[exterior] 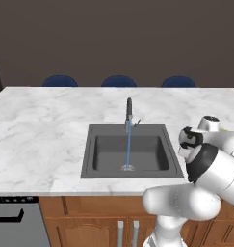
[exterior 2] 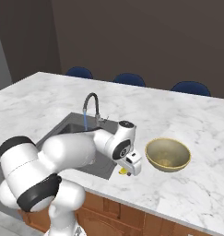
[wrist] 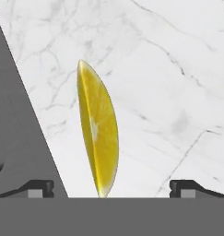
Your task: Turn on the sink faucet. Then move the lemon wedge from the counter to the sink. Turn off the sink. Move the vegetable from the sink to the pot next to the stove. Finally move the pot to the front left burner.
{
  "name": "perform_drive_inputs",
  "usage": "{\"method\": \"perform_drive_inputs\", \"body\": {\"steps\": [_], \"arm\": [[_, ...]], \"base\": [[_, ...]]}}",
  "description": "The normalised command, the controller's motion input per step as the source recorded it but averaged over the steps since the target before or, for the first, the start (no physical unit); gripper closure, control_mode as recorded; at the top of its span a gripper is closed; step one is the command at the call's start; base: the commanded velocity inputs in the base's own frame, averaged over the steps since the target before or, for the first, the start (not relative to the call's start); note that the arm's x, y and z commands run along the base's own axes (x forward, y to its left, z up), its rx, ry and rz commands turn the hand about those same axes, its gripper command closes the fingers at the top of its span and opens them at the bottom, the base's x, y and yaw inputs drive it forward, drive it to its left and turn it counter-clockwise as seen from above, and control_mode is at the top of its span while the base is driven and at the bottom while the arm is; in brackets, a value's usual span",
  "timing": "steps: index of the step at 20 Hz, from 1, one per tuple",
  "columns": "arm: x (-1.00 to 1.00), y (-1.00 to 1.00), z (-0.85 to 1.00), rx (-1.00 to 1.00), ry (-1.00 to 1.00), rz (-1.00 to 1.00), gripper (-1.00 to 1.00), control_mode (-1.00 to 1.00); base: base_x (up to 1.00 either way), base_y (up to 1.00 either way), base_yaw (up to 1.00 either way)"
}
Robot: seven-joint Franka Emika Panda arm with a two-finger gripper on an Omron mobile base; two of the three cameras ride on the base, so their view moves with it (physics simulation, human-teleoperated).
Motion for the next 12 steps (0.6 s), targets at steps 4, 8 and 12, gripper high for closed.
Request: {"method": "perform_drive_inputs", "body": {"steps": [4, 8, 12], "arm": [[0.05, -0.04, -0.15, 0.00, 0.00, 0.10, -1.00, -1.00], [0.03, -0.08, -0.09, 0.00, 0.00, 0.09, -1.00, -1.00], [0.07, -0.03, -0.09, 0.00, 0.00, 0.08, -1.00, -1.00]], "base": [[0.00, 0.00, 0.00], [0.00, 0.00, 0.00], [0.00, 0.00, 0.00]]}}
